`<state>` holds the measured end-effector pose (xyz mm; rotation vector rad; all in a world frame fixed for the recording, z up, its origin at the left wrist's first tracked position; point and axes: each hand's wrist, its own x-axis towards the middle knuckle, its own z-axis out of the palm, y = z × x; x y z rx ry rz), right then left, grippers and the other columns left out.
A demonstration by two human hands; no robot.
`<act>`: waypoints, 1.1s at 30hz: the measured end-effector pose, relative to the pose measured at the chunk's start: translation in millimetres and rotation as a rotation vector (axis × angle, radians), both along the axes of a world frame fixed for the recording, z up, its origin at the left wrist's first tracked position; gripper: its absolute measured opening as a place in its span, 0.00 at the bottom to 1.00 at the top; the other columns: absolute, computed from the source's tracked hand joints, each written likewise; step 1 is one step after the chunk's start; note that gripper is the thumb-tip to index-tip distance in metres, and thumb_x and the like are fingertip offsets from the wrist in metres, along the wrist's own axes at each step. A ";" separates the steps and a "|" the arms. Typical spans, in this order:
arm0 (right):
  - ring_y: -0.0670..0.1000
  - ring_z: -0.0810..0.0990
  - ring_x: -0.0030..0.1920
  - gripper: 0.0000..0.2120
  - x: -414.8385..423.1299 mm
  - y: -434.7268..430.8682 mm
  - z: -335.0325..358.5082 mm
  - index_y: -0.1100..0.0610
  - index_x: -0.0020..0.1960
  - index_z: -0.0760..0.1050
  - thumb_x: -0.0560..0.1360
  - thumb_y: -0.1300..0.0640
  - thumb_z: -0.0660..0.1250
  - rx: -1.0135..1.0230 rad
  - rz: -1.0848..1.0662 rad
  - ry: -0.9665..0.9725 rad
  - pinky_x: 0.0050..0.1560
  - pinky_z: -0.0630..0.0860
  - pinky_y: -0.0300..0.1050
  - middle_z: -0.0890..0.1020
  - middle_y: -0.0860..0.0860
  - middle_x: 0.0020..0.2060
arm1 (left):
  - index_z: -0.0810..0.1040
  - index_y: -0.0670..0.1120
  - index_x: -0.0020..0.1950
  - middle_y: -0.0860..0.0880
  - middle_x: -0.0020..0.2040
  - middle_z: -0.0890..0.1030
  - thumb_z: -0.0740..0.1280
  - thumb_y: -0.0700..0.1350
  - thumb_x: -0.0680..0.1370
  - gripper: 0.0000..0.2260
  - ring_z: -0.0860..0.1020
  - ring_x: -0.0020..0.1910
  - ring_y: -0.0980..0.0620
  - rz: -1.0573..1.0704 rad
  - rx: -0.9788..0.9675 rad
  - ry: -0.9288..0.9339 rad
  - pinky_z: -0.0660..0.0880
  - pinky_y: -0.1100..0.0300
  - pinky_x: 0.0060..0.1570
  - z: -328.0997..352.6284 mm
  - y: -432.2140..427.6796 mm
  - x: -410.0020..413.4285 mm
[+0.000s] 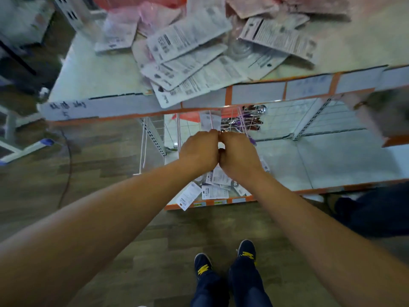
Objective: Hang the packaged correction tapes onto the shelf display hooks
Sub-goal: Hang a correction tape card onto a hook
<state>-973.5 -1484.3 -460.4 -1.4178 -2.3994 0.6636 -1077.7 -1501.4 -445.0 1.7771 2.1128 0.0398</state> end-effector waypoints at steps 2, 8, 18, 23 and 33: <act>0.56 0.79 0.55 0.14 8.8 -9.3 25.9 0.58 0.57 0.80 0.74 0.65 0.64 -0.012 0.011 0.009 0.54 0.73 0.46 0.82 0.55 0.54 | 0.72 0.46 0.66 0.43 0.59 0.79 0.61 0.45 0.79 0.15 0.78 0.56 0.41 -0.034 0.007 0.006 0.75 0.52 0.50 23.5 -13.6 3.4; 0.55 0.78 0.53 0.10 26.0 -10.9 92.4 0.56 0.51 0.83 0.74 0.64 0.66 0.094 0.046 0.123 0.55 0.69 0.44 0.83 0.53 0.50 | 0.76 0.50 0.60 0.47 0.54 0.82 0.61 0.48 0.78 0.12 0.79 0.53 0.44 -0.067 0.147 -0.038 0.77 0.50 0.50 93.4 -33.2 -1.3; 0.53 0.69 0.66 0.17 0.9 6.7 139.9 0.57 0.66 0.73 0.77 0.62 0.64 0.148 0.043 0.121 0.66 0.63 0.44 0.76 0.53 0.63 | 0.74 0.49 0.64 0.48 0.62 0.75 0.67 0.47 0.77 0.16 0.69 0.63 0.46 -0.010 0.379 0.189 0.70 0.55 0.59 129.9 -28.4 -42.0; 0.54 0.63 0.72 0.24 -14.8 14.4 121.5 0.56 0.71 0.66 0.76 0.58 0.66 0.162 0.099 -0.082 0.72 0.59 0.49 0.70 0.52 0.69 | 0.74 0.47 0.62 0.47 0.63 0.74 0.66 0.41 0.76 0.15 0.70 0.62 0.47 0.010 0.334 0.297 0.74 0.55 0.56 114.9 -30.3 -54.4; 0.54 0.78 0.53 0.08 -21.1 34.0 125.9 0.50 0.52 0.82 0.75 0.53 0.67 0.331 -0.131 0.167 0.60 0.69 0.55 0.84 0.48 0.49 | 0.82 0.45 0.44 0.47 0.41 0.82 0.73 0.39 0.73 0.02 0.78 0.39 0.44 -0.020 0.728 0.115 0.72 0.56 0.35 136.3 -23.5 -55.8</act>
